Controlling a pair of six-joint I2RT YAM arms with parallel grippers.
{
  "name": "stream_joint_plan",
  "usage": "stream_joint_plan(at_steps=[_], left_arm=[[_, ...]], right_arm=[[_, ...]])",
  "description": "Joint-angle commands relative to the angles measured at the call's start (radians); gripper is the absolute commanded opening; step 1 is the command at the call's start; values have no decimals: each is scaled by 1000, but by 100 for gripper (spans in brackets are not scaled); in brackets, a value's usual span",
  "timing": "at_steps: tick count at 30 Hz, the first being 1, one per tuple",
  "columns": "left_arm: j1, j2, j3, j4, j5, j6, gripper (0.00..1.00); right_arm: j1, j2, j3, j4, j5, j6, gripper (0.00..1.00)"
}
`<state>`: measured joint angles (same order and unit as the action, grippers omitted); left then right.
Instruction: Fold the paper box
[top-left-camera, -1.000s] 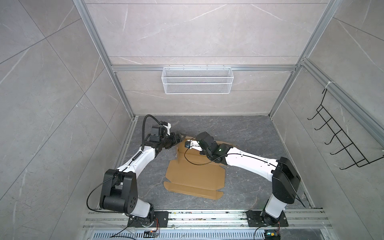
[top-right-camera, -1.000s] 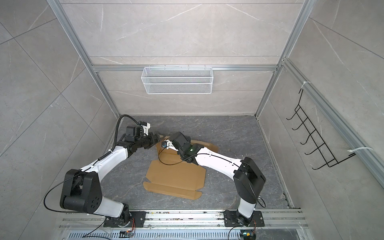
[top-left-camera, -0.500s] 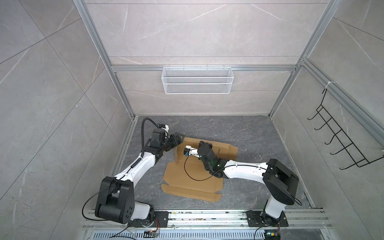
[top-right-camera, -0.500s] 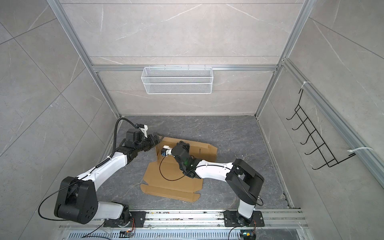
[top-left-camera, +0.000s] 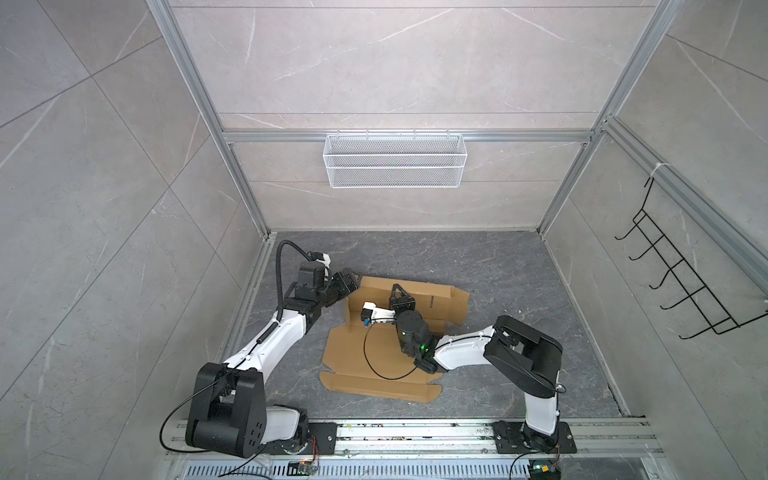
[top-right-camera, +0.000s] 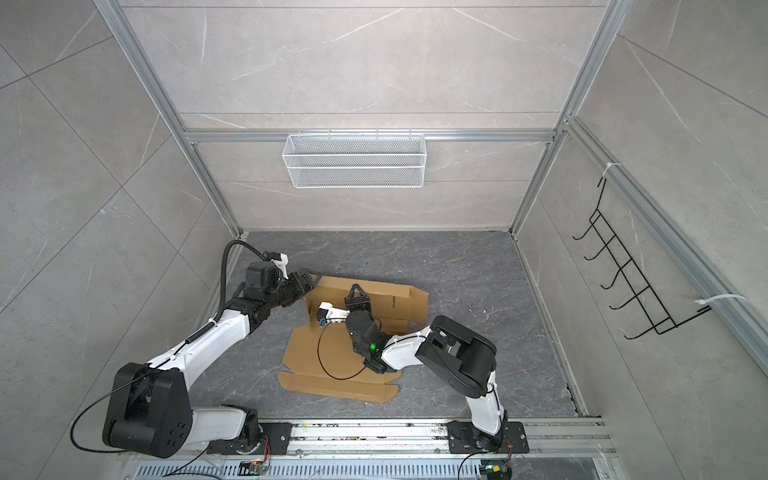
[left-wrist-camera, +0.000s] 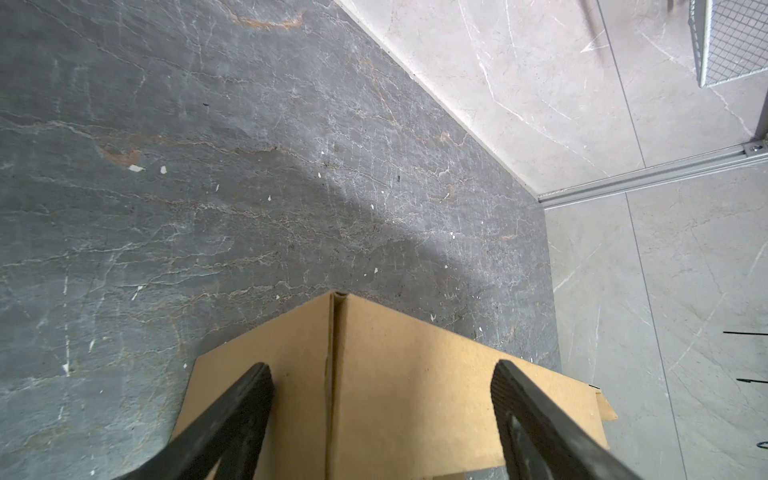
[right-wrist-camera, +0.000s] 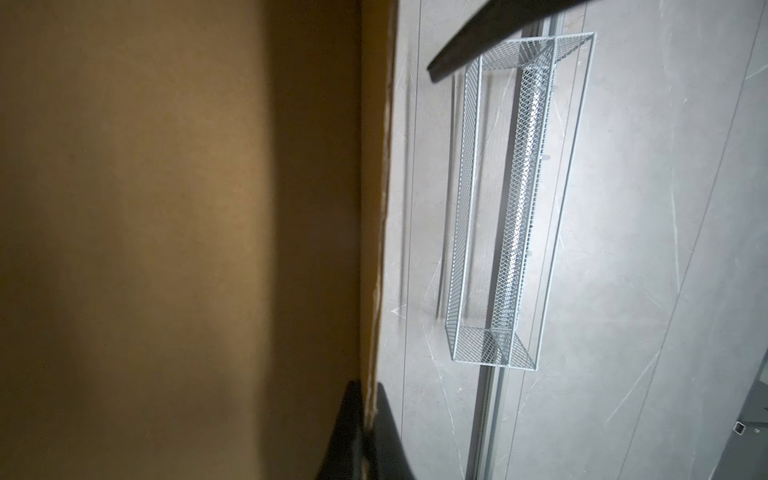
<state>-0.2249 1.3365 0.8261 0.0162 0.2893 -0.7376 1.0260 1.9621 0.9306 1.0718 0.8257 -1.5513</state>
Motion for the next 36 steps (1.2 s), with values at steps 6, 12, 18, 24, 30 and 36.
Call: stream_joint_plan(at_steps=[6, 12, 18, 24, 30, 36], left_arm=[[76, -71, -9, -58, 118, -2, 87], [125, -114, -53, -98, 178, 10, 86], [242, -166, -56, -132, 240, 32, 86], [308, -150, -57, -143, 275, 63, 86], [430, -138, -6, -147, 309, 89, 85], [469, -62, 76, -310, 144, 245, 83]], right_arm=[[29, 40, -41, 109, -56, -85, 0], [29, 35, -39, 86, -61, -72, 0], [29, 41, -35, 63, -67, -57, 0], [28, 46, -27, 66, -72, -57, 0], [28, 40, -30, 49, -75, -47, 0], [27, 32, -27, 39, -79, -40, 0]])
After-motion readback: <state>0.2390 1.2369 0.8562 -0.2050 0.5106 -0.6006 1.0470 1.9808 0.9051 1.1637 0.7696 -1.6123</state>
